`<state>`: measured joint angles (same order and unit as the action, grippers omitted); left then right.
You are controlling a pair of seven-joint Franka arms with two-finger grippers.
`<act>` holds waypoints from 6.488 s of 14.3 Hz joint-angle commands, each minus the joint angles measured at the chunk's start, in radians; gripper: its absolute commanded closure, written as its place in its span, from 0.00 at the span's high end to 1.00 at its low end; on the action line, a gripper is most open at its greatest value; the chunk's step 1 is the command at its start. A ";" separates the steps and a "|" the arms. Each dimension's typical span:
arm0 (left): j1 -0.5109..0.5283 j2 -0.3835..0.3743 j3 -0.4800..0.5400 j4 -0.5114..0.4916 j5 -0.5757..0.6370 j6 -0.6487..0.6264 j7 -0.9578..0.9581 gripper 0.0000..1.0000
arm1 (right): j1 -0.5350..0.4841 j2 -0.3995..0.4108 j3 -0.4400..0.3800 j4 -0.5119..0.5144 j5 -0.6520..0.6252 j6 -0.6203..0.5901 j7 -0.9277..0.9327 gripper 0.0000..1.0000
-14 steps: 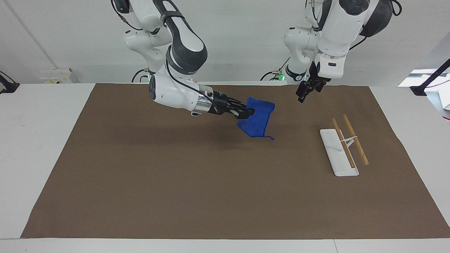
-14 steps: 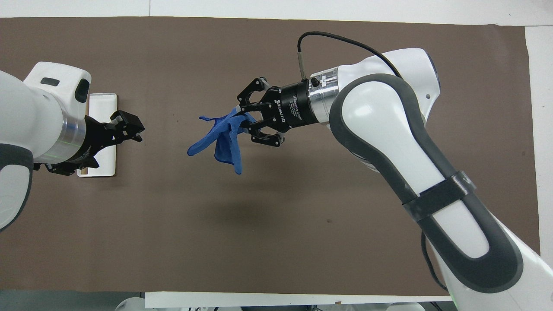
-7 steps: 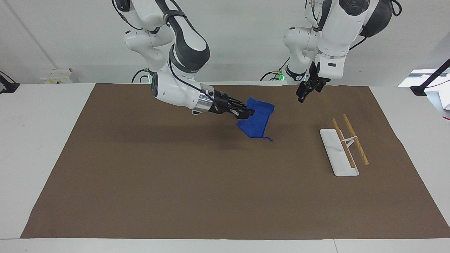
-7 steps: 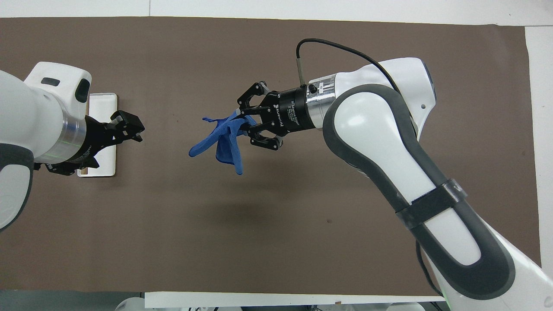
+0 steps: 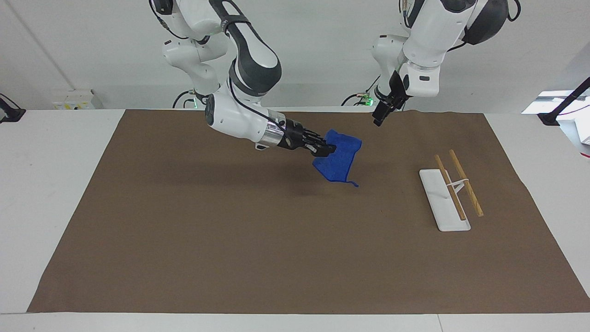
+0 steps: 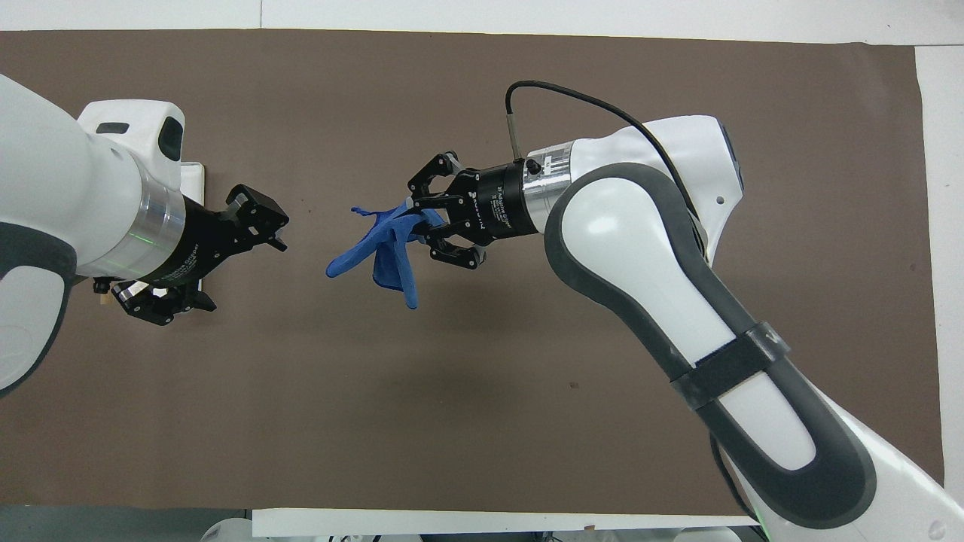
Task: Right arm passes towel to left arm to hang
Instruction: 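Reach the left gripper toward the towel held by the right gripper, then close the left gripper on the towel beside the right gripper, then carry the towel to the rack while the right gripper withdraws, then lower the towel over the wooden rods with the left gripper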
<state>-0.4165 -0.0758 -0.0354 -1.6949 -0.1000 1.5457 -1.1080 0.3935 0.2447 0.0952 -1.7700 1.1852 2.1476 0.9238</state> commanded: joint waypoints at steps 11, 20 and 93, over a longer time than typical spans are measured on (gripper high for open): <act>-0.085 -0.059 -0.001 -0.298 -0.021 0.438 -0.420 0.95 | -0.001 -0.033 0.001 -0.048 0.022 0.023 -0.028 0.01; -0.099 -0.047 -0.003 -0.364 -0.021 0.585 -0.567 0.72 | 0.050 -0.031 0.001 -0.052 0.024 0.090 -0.028 0.01; 0.441 -0.028 0.009 -0.318 0.546 0.652 0.298 0.00 | -0.472 -0.252 -0.114 0.248 -1.205 -0.707 -1.000 1.00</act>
<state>-0.0161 -0.0677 -0.0175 -1.9348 0.4231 2.1217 -0.8378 -0.0603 0.0107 -0.0252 -1.4971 -0.0369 1.4370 -0.0582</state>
